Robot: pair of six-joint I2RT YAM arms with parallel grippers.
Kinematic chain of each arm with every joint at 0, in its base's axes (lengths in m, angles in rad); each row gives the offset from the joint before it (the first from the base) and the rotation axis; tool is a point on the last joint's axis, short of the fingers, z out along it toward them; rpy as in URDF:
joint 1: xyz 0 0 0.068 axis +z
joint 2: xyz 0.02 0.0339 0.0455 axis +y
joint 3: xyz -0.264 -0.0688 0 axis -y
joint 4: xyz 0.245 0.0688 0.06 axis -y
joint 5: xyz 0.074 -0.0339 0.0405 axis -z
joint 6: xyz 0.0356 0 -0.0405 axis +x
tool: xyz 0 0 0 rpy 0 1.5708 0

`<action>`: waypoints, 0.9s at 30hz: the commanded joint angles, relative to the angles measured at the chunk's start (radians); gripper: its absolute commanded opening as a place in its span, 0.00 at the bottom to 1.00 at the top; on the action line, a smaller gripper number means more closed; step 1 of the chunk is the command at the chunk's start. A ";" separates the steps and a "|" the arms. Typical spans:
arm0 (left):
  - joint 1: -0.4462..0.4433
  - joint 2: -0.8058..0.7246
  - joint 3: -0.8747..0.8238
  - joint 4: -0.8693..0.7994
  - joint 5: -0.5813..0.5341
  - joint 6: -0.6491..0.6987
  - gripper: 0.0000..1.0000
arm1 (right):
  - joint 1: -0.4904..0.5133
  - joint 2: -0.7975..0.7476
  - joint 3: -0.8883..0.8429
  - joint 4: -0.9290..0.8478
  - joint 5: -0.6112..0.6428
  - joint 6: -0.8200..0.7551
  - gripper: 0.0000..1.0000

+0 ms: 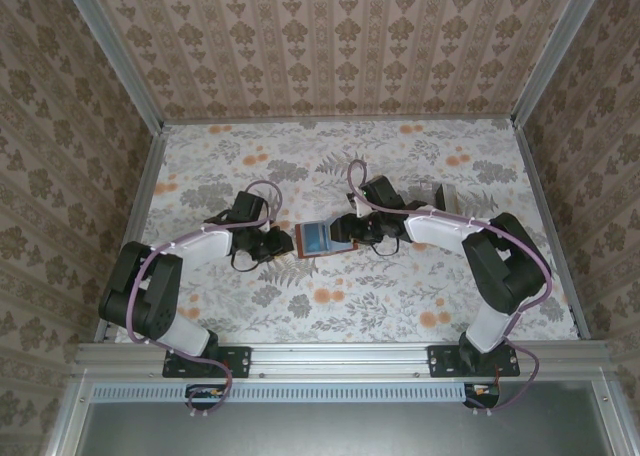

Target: Put the credit cards into the card holder

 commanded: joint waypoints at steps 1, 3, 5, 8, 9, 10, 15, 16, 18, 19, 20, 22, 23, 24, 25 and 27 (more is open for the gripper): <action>0.008 -0.011 -0.012 -0.014 -0.001 0.023 0.24 | 0.002 0.016 0.018 -0.004 0.022 0.010 0.55; 0.008 -0.006 -0.010 -0.011 0.001 0.024 0.24 | 0.002 0.022 0.019 -0.002 0.019 0.012 0.55; 0.008 -0.001 -0.009 -0.008 0.003 0.024 0.24 | 0.003 0.026 0.022 0.003 0.014 0.014 0.55; 0.008 0.006 -0.006 -0.003 0.008 0.024 0.24 | 0.003 0.024 0.023 0.007 0.018 0.022 0.55; 0.008 0.007 -0.005 -0.003 0.008 0.024 0.24 | 0.004 0.016 0.022 0.010 0.026 0.024 0.55; 0.008 0.006 -0.004 -0.005 0.008 0.025 0.24 | 0.003 0.003 0.017 0.008 0.037 0.023 0.55; 0.008 0.003 -0.004 -0.011 0.003 0.031 0.24 | 0.003 -0.051 0.015 -0.038 0.076 -0.006 0.56; 0.007 0.002 -0.005 -0.010 0.002 0.032 0.24 | 0.003 -0.059 0.015 -0.046 0.082 -0.012 0.56; 0.008 0.005 -0.005 -0.009 0.002 0.033 0.24 | 0.003 -0.065 0.016 -0.059 0.090 -0.019 0.56; 0.008 0.007 -0.004 -0.008 0.002 0.033 0.24 | 0.003 -0.065 0.014 -0.061 0.092 -0.022 0.56; 0.008 0.007 -0.004 -0.006 0.003 0.032 0.24 | 0.003 -0.063 0.014 -0.061 0.092 -0.022 0.56; 0.008 0.008 -0.004 -0.005 0.004 0.031 0.24 | 0.003 -0.054 0.013 -0.057 0.090 -0.018 0.56; 0.008 0.009 -0.004 -0.004 0.005 0.033 0.24 | 0.003 -0.046 0.011 -0.052 0.086 -0.013 0.56; 0.008 0.011 -0.004 -0.005 0.005 0.035 0.24 | 0.003 -0.043 0.010 -0.046 0.080 -0.009 0.56; 0.008 0.010 -0.003 -0.006 0.006 0.035 0.24 | 0.003 -0.036 0.008 -0.038 0.073 -0.004 0.56; 0.008 0.010 -0.005 -0.006 0.005 0.036 0.24 | 0.003 -0.029 0.004 -0.028 0.068 0.001 0.55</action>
